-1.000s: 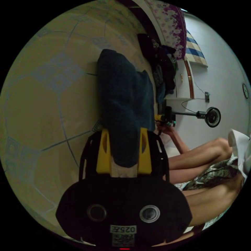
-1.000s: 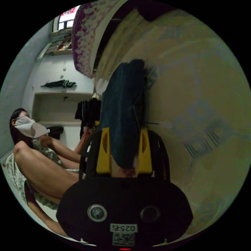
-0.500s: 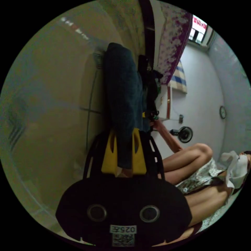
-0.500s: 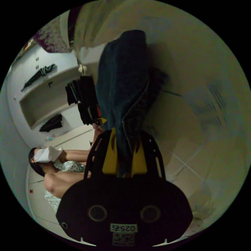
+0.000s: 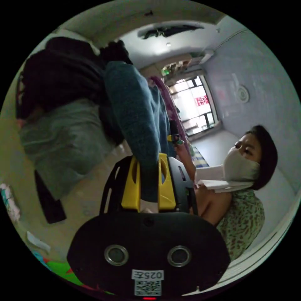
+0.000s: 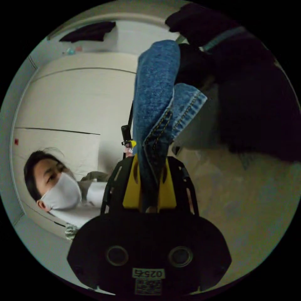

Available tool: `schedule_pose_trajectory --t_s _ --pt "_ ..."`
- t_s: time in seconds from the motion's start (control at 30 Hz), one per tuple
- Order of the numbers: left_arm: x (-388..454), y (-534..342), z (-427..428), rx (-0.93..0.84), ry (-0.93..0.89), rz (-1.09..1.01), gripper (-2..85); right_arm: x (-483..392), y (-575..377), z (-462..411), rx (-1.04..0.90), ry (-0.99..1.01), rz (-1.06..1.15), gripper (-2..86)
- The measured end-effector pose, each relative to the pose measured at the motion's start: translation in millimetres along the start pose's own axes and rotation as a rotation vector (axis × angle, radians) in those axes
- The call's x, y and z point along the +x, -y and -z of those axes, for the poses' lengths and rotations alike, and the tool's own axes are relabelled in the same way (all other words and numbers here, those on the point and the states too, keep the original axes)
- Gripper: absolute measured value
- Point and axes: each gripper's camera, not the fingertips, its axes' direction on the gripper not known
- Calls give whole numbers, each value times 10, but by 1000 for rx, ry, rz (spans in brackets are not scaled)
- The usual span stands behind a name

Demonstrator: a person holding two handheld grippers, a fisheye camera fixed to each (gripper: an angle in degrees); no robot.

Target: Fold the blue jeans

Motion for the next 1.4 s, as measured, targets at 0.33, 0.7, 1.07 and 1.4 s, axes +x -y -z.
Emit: schedule_pose_trajectory --t_s 0.33,0.7,1.07,1.4 --pt "-982 341 783 154 -2 381 65 1427 2338 -1281 -186 -205 -186 89" --pt "548 810 1316 207 208 268 49 1536 3325 -1359 -70 -205 -103 85" --pt "1990 2499 32 39 979 -199 -7 1192 4772 -2553 105 -953 245 -9" --pt "2459 2581 137 23 1023 -152 -9 1552 5168 -2570 220 -763 176 -10"
